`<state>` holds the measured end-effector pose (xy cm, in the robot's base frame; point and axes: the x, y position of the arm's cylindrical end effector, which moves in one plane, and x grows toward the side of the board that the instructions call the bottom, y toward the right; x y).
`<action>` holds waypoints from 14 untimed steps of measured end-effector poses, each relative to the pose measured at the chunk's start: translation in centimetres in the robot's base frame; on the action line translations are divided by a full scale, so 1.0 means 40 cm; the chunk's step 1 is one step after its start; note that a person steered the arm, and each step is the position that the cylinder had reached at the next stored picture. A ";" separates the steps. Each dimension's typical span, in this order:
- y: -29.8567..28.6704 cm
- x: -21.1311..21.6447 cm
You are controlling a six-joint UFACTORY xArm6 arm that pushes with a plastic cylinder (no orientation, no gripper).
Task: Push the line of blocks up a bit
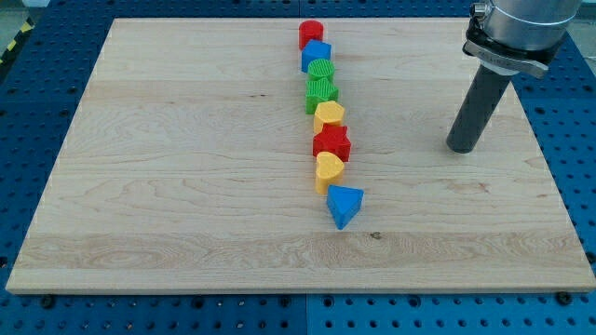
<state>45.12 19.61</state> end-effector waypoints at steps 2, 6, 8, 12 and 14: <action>0.196 0.072; -0.081 0.351; -0.166 0.356; -0.471 0.248; -0.446 0.190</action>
<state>52.71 1.75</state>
